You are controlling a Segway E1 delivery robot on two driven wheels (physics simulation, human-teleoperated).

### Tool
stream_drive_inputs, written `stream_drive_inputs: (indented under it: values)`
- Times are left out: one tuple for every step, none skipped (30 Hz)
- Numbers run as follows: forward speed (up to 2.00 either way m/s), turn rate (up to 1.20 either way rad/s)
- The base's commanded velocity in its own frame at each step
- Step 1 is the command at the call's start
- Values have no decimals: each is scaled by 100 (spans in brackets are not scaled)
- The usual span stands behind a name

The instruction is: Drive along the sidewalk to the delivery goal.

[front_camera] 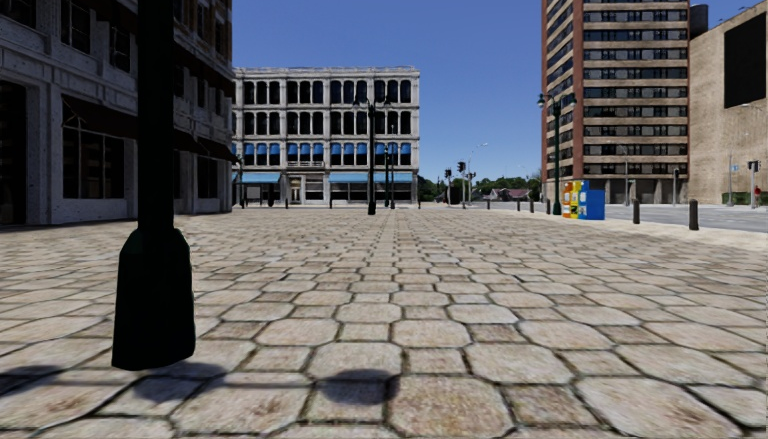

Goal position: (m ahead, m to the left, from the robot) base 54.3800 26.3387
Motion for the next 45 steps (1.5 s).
stream_drive_inputs:
  values:
    - [199,0]
    - [199,0]
    - [199,0]
    - [199,0]
    - [199,0]
    - [199,0]
    - [199,0]
    - [199,0]
    - [199,0]
    - [199,0]
    - [199,0]
    - [199,0]
    - [199,0]
    - [199,0]
    - [199,0]
    - [199,0]
    - [199,0]
    - [199,0]
    - [199,0]
    - [199,0]
    - [199,0]
    - [199,0]
    - [199,0]
    - [199,0]
    - [199,0]
    - [199,0]
    - [199,0]
    - [199,0]
    - [199,0]
    - [199,0]
    - [199,0]
    - [199,0]
    - [199,0]
    - [199,0]
    - [199,0]
    - [199,0]
    - [199,0]
    - [199,0]
    - [199,0]
    - [199,0]
    - [199,0]
    - [199,0]
    - [199,0]
    - [199,0]
    - [199,0]
